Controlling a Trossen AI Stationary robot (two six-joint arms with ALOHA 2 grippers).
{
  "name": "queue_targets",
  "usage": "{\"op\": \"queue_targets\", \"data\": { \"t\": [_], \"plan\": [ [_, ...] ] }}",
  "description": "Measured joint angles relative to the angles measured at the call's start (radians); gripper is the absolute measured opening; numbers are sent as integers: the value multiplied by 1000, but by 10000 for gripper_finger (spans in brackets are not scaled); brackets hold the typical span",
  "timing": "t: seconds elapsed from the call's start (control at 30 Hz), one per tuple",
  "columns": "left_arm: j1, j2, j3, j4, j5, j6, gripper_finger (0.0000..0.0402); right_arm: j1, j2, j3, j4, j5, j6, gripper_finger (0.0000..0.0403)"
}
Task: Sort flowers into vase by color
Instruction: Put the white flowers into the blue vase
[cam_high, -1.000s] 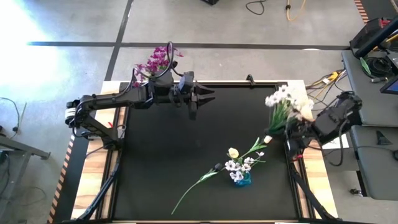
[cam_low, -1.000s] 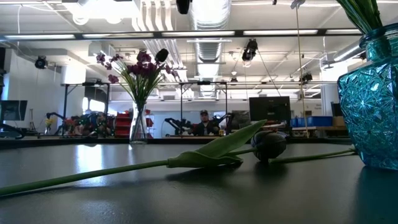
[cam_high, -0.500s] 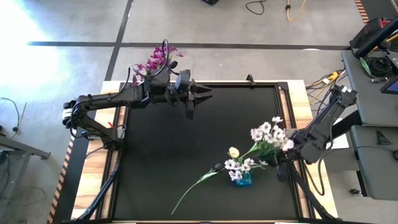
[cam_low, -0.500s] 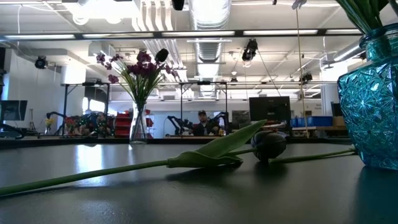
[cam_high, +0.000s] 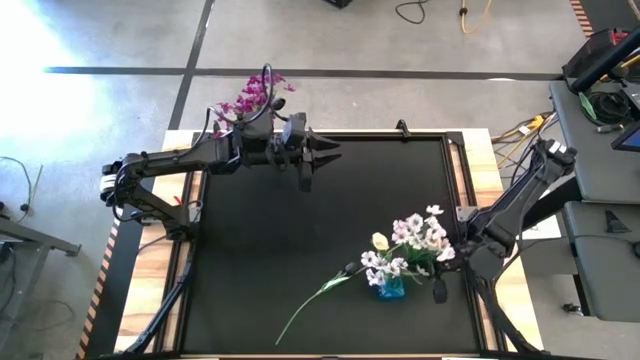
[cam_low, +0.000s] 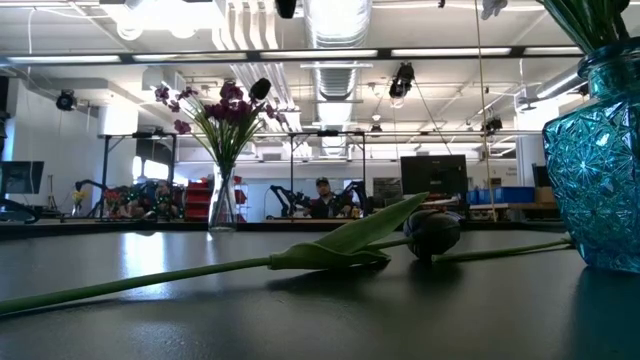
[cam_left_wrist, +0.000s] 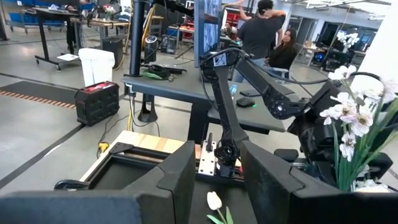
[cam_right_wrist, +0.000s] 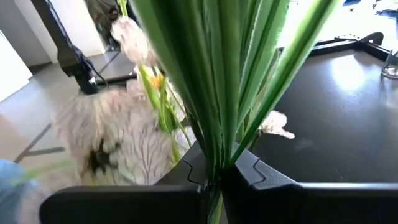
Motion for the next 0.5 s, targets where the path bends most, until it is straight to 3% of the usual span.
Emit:
{"op": "queue_targets", "data": {
  "t": [0.5],
  "plan": [
    [0,0,0,-11,2,0,113,0,38,0,-11,-20,68,116]
  ]
}}
